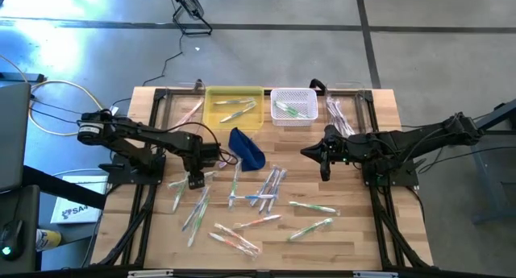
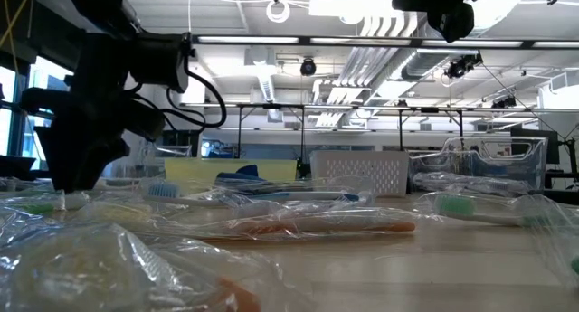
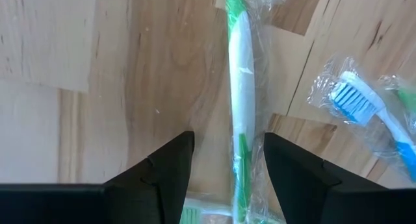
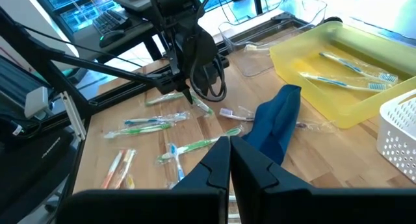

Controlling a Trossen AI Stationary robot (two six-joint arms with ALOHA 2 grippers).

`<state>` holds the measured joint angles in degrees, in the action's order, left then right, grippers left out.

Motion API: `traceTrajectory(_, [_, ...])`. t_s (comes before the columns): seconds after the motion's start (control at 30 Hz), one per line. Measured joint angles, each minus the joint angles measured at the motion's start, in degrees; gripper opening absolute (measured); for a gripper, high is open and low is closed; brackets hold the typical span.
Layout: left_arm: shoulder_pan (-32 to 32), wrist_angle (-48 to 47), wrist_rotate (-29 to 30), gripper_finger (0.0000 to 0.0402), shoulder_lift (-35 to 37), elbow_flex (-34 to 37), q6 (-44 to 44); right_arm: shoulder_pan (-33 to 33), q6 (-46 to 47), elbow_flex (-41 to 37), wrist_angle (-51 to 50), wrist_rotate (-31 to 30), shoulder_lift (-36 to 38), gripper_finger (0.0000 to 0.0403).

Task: Pick & Place Toothbrushes
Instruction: Put the green toothbrush into the white bin

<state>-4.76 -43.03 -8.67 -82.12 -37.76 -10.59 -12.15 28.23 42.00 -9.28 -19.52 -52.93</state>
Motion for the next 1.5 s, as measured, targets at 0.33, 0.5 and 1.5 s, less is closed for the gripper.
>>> traceTrajectory(0.33, [3.4, -0.8, 2.0, 0.0191, -1.5, 0.0, 0.1, 0.0, 0.0, 0.0, 0.0, 0.0, 0.0, 0.0004])
traceTrajectory(0.5, [3.7, -0.5, 2.2, 0.0181, -1.5, 0.1, -0.6, 0.0, 0.0, 0.0, 0.0, 0.0, 0.0, 0.0004])
traceTrajectory(1.5, [3.7, -4.3, -1.8, 0.0015, -0.9, -14.1, 1.6, 0.0, -1.1, 0.0, 0.0, 2.1, 0.0, 0.0004])
